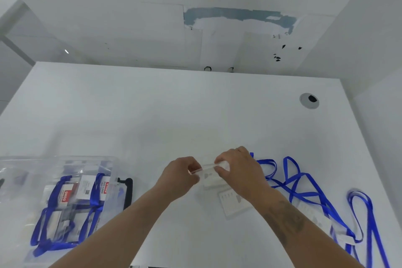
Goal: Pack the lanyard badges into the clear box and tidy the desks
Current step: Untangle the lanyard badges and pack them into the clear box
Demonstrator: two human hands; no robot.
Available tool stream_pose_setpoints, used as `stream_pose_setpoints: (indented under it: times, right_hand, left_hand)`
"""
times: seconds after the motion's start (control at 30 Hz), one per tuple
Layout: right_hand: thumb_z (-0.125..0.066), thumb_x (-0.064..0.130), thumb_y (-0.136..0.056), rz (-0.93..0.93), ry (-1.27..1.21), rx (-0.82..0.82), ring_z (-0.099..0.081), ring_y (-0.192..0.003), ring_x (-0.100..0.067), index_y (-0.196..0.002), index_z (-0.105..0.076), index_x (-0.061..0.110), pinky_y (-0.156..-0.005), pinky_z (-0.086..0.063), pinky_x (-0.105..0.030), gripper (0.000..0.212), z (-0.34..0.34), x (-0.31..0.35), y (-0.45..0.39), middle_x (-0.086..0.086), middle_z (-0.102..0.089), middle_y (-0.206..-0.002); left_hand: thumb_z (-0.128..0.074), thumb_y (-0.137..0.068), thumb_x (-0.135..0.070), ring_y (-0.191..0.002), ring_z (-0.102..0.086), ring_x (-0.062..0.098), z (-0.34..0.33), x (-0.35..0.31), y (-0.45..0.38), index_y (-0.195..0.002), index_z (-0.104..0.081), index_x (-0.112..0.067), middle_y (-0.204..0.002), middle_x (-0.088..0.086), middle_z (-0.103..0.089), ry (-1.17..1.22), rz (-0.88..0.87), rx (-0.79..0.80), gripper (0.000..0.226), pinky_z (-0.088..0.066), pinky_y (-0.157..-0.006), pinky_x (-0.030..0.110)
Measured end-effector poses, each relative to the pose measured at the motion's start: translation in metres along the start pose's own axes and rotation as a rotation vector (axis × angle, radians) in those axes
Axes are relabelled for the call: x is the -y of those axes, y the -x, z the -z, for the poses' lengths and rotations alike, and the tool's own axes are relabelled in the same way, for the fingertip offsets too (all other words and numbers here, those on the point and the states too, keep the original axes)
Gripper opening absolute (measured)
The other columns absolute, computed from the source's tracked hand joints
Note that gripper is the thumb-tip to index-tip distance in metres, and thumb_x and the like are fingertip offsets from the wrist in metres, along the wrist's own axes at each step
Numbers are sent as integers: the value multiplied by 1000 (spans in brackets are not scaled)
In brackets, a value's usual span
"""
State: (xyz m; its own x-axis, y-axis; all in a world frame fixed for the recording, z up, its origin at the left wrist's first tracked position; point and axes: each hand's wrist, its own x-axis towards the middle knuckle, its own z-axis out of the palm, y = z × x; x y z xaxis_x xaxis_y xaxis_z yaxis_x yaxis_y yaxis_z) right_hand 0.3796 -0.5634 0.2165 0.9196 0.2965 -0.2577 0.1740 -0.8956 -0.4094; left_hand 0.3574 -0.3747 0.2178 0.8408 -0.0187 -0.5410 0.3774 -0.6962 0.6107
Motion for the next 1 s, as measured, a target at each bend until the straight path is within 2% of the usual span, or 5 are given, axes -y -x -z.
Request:
stream_pose_setpoints:
  times: [0.17, 0.4, 0.53, 0.73, 1.0]
  right_hand:
    - [-68, 40, -87, -110, -501, 114, -65, -85, 3, -93, -70, 35, -78, -49, -18, 8, 52, -6, 1, 17, -71, -87]
    - [-39, 36, -102, -213, -1007, 23, -70, -82, -5, -106, -64, 30, -75, -52, -16, 25, 85, 10, 24, 7, -76, -84]
    - [-33, 37, -104, -347, -1346, -50, -61, -57, -12, -103, -63, 15, -67, -50, -27, 37, 79, 20, 30, -6, -74, -78]
    - [-33, 36, -105, -118, -647, -93, -52, -64, -2, -107, -61, 38, -65, -42, -19, 28, 68, 49, 47, 8, -64, -83]
    - [-46, 39, -97, 39, -41, -42, -59, -87, -13, -95, -67, 28, -80, -48, -31, 23, 147, 66, 51, 12, -65, -93]
  left_hand:
    - [-76, -83, -14, -80, -68, 15, 43, -25, 12, -91, -77, -16, -92, 7, -76, 508, 21, 83, 9, -58, -78, 34]
    - [-68, -89, -12, -91, -71, 24, 89, -69, 24, -110, -71, -10, -106, 11, -75, 858, -4, 216, 22, -57, -87, 38]
    - [-65, -90, -13, -78, -70, 16, 97, -94, 29, -108, -71, -11, -104, 7, -75, 1008, -15, 266, 19, -59, -66, 24]
    - [-68, -89, -10, -88, -74, 24, 89, -120, 32, -111, -70, -7, -106, 12, -75, 1046, -64, 174, 23, -61, -70, 28]
    - [-70, -87, -15, -63, -63, 3, 86, -110, 31, -85, -76, -24, -81, -7, -72, 340, -250, -190, 10, -52, -53, 19]
